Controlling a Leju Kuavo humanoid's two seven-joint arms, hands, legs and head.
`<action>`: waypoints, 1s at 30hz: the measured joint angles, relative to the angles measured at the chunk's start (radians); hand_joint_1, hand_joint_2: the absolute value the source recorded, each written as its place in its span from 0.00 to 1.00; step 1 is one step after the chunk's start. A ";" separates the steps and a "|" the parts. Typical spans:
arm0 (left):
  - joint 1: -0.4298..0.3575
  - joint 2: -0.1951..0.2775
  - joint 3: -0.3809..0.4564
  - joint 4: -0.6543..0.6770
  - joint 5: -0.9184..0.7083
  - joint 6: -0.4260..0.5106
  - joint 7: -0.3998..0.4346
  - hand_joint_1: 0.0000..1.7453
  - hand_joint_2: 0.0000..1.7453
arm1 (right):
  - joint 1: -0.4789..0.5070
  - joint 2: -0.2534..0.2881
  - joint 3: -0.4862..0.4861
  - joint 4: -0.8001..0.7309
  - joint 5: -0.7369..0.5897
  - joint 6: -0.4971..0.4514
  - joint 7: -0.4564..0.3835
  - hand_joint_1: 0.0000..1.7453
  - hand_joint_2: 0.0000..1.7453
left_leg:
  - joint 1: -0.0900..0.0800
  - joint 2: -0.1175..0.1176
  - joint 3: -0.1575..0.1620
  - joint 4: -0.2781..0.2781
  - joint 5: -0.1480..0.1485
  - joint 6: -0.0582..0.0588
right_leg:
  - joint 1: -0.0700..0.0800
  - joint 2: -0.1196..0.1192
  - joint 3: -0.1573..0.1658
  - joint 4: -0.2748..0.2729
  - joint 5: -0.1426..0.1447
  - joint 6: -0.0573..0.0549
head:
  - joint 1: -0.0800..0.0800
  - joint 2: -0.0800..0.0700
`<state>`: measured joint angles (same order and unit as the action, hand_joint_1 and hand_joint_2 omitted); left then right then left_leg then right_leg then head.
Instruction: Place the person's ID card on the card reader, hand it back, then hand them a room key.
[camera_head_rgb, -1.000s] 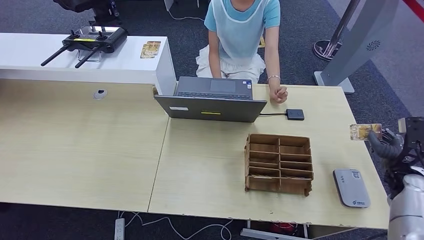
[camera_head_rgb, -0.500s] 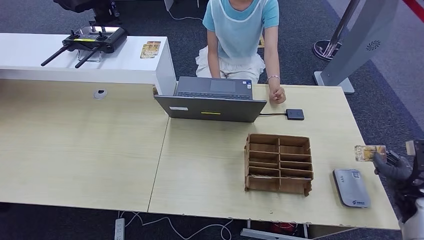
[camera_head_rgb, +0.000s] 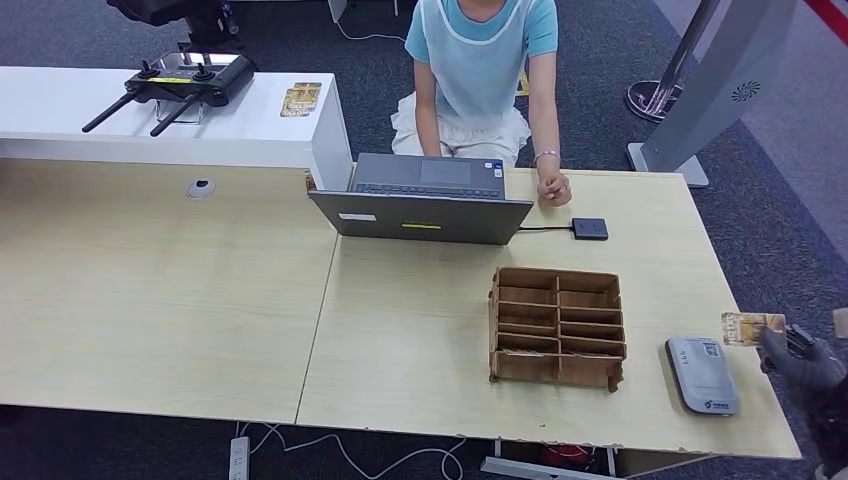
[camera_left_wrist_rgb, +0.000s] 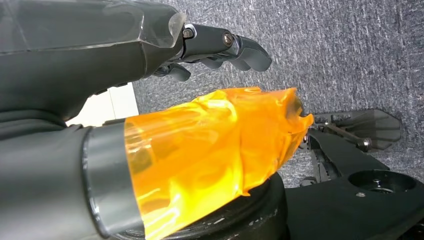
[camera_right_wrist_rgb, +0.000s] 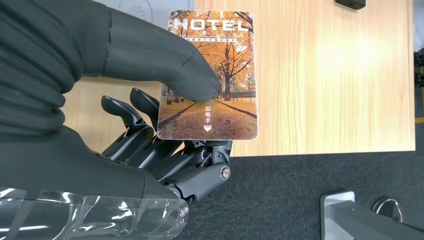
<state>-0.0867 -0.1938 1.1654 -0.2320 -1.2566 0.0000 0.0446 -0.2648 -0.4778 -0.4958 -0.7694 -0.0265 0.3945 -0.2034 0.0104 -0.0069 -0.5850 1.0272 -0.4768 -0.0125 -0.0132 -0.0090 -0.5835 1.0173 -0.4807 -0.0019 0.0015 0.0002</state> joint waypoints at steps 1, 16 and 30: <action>0.000 0.000 0.000 0.000 0.000 0.000 -0.001 0.00 0.00 | 0.007 -0.002 0.002 -0.005 -0.004 0.003 0.002 1.00 1.00 | 0.000 0.000 0.000 0.000 0.000 0.000 | 0.000 0.000 0.000 0.000 0.000 0.000 | 0.000 0.000; 0.002 0.000 0.000 0.000 -0.003 0.000 -0.012 0.00 0.00 | 0.073 -0.008 0.094 -0.071 -0.034 0.008 0.011 1.00 1.00 | 0.000 0.000 0.000 0.000 0.000 0.000 | 0.000 0.000 0.000 0.000 0.000 0.000 | 0.000 0.000; 0.003 0.001 0.000 0.000 -0.003 0.000 -0.013 0.00 0.00 | 0.084 -0.033 0.171 -0.071 0.003 -0.028 0.007 1.00 1.00 | 0.000 0.000 0.000 0.000 0.000 0.000 | 0.000 0.000 0.000 0.000 0.000 0.000 | 0.000 0.000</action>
<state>-0.0841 -0.1930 1.1654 -0.2316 -1.2596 0.0000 0.0316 -0.1810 -0.5104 -0.3250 -0.8408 -0.0234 0.3669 -0.1968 0.0104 -0.0064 -0.5848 1.0272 -0.4767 -0.0125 -0.0133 -0.0086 -0.5833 1.0173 -0.4807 -0.0019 0.0015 0.0003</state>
